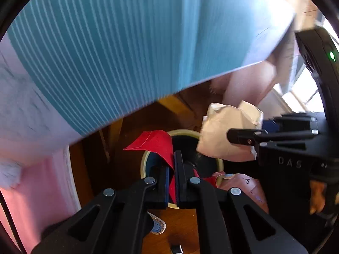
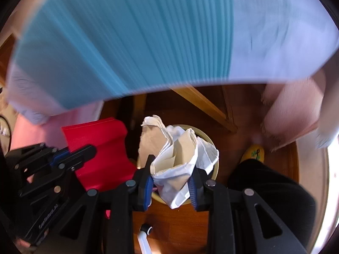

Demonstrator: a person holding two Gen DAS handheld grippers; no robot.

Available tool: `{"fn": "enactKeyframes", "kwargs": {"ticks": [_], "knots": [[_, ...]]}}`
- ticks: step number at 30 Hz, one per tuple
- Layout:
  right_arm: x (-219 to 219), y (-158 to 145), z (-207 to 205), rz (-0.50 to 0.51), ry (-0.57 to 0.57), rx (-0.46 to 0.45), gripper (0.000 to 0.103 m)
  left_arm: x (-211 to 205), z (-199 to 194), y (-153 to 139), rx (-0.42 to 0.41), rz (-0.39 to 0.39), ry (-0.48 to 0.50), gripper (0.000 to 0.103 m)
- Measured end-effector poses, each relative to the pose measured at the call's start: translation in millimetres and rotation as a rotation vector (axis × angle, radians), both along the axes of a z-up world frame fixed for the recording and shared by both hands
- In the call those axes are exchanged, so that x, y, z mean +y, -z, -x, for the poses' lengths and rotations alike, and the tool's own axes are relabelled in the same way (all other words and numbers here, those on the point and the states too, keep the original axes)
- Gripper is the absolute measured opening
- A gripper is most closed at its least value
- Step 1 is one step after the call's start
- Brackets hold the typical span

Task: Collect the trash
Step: 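Carry the tissue and red paper over the bin and open both grippers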

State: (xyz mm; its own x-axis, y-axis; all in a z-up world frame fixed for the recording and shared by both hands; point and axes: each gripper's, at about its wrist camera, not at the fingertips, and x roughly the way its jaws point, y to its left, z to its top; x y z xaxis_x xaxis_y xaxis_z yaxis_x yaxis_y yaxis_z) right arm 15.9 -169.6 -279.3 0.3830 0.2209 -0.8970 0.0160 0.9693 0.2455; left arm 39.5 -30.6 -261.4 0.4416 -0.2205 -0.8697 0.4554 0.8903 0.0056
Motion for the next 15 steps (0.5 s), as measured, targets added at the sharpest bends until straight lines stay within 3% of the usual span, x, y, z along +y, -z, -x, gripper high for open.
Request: {"fn": "enactKeyframes", "kwargs": {"ticks": [4, 6, 15], "knots": [[-5.0, 35.9, -7.0, -0.027, 0.031, 0.074, 0.029, 1.5, -14.4, 35.5, 0.088, 0.021, -0.071, 0.002], [-4.4, 48.4, -9.4, -0.024, 0.024, 0.112, 0.029, -1.6, -18.3, 41.1, 0.092, 0.015, -0.07, 0.002], [-7.8, 68.4, -24.5, -0.079, 0.072, 0.148, 0.029, -3.3, -30.9, 61.5, 0.148, 0.017, -0.101, 0.004]]}}
